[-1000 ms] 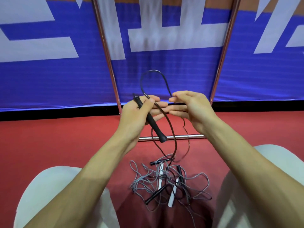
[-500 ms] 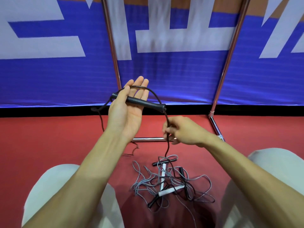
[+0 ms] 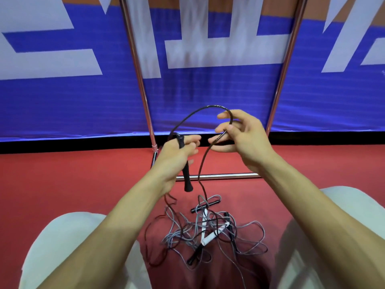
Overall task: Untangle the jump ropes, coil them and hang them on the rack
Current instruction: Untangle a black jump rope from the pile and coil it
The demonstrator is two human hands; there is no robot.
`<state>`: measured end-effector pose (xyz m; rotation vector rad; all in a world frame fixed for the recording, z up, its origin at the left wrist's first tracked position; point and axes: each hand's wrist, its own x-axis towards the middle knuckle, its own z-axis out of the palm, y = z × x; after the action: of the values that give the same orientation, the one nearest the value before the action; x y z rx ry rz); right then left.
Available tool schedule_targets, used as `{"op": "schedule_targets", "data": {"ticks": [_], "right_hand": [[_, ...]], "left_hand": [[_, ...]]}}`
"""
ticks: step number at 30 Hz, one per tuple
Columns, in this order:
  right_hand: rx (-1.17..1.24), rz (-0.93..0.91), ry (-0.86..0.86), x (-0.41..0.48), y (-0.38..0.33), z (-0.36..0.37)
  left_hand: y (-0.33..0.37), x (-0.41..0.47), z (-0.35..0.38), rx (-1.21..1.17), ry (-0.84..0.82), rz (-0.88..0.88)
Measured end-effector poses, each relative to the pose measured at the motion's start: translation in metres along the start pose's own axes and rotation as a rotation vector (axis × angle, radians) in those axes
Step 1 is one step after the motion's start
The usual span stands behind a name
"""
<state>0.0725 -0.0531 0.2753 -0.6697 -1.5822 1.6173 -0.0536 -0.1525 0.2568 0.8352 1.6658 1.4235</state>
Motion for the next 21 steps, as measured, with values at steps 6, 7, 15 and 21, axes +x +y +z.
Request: {"op": "schedule_targets", "data": {"ticks": [6,7,15,21], "right_hand": [[0.63,0.063,0.037,0.004,-0.013,-0.01],[0.714,0.066,0.061,0.005,-0.014,-0.011],[0.947,0.123,0.239,0.011,-0.01,-0.013],[0.532,0.246,0.25,0.012,0.001,-0.012]], "left_hand": [[0.003,-0.007,0.007,0.062,-0.198,-0.042],[0.006,-0.008,0.006,0.012,-0.21,-0.045],[0.011,-0.016,0.007,-0.01,-0.268,0.118],[0.013,-0.014,0.008,-0.269,-0.021,0.18]]}}
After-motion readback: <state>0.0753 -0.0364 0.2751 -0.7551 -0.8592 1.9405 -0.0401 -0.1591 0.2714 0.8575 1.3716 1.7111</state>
